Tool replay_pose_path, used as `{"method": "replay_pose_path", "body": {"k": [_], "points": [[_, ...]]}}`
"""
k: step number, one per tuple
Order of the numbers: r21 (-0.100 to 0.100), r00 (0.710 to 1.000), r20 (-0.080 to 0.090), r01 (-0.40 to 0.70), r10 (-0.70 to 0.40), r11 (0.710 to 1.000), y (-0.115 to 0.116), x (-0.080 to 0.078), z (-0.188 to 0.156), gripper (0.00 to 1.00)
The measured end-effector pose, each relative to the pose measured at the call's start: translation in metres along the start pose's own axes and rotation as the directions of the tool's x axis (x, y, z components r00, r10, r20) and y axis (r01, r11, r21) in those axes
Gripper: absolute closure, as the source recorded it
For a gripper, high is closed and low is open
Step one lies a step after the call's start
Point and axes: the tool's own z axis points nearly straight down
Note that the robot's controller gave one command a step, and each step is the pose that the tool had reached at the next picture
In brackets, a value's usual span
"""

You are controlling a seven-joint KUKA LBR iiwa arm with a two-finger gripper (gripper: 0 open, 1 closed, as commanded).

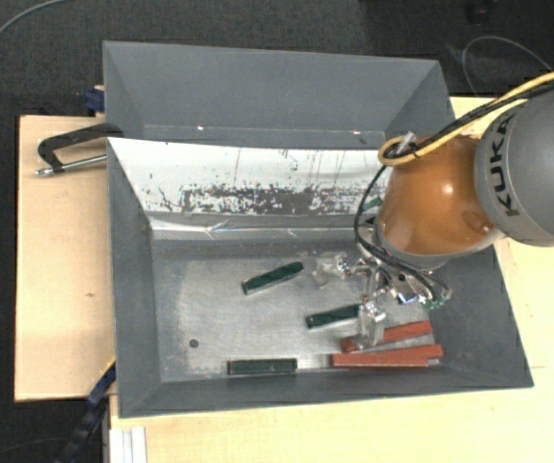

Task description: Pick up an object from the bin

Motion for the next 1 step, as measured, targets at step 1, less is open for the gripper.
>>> {"method": "replay_pose_path", "body": {"k": [1], "points": [[0.002,1.0,-0.002,0.003,-0.003,1.0,-0.0053,-0.015,0.0018,0.0]]}}
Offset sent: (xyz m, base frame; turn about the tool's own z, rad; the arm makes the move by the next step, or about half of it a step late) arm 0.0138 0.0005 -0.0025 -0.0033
